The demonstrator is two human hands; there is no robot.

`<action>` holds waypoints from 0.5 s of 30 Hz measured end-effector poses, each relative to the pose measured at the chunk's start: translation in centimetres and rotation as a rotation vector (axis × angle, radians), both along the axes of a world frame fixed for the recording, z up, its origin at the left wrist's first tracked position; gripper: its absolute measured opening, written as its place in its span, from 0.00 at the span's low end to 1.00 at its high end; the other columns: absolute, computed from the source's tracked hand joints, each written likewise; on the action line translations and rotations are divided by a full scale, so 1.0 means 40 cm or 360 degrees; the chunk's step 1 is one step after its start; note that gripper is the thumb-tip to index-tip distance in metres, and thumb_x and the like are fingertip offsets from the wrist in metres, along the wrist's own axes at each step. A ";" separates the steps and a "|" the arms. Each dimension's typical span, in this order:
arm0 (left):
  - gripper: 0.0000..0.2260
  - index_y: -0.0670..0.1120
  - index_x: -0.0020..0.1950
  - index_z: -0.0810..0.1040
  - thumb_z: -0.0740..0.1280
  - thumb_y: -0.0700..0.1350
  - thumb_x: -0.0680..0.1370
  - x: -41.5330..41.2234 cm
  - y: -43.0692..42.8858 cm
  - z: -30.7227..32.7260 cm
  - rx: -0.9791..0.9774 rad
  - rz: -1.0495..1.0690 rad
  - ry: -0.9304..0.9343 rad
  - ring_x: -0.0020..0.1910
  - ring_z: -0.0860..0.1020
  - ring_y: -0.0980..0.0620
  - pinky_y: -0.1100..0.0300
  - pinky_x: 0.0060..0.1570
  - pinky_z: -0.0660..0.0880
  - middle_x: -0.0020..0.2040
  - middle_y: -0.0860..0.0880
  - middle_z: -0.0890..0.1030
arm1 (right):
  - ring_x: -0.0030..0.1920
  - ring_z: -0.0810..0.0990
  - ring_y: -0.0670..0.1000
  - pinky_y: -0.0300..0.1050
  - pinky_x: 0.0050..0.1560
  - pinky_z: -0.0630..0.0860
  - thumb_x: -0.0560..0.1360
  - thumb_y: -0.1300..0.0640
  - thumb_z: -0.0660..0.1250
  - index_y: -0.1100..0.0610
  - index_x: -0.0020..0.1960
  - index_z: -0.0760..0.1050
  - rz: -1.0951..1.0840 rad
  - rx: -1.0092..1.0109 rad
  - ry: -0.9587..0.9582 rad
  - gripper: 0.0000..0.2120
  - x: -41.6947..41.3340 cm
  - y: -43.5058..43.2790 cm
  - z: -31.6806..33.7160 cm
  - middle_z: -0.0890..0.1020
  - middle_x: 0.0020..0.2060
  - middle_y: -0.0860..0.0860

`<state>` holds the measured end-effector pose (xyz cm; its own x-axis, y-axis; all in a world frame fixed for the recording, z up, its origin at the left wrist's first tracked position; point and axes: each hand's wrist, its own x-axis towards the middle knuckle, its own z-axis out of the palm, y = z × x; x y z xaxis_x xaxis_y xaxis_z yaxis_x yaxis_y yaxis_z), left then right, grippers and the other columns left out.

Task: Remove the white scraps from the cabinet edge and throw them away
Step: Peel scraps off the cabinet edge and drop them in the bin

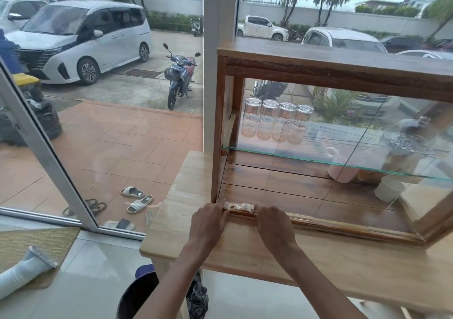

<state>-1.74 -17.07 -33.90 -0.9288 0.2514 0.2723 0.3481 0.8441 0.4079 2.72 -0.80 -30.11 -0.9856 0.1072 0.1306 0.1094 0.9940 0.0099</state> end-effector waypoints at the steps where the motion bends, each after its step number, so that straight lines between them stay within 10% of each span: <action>1: 0.14 0.49 0.65 0.76 0.61 0.50 0.82 0.000 0.001 -0.001 0.0016 0.0005 0.0001 0.49 0.82 0.41 0.49 0.44 0.79 0.52 0.44 0.85 | 0.32 0.85 0.53 0.42 0.26 0.78 0.63 0.69 0.70 0.54 0.34 0.79 -0.0014 0.0017 -0.0024 0.10 -0.001 -0.002 0.005 0.83 0.28 0.52; 15: 0.06 0.50 0.46 0.82 0.68 0.49 0.79 -0.002 -0.011 -0.010 0.0364 0.0074 0.0027 0.38 0.82 0.50 0.51 0.35 0.79 0.39 0.53 0.85 | 0.42 0.84 0.58 0.43 0.31 0.67 0.68 0.73 0.63 0.57 0.40 0.79 0.0092 -0.0016 -0.0022 0.13 -0.017 -0.002 0.039 0.84 0.37 0.54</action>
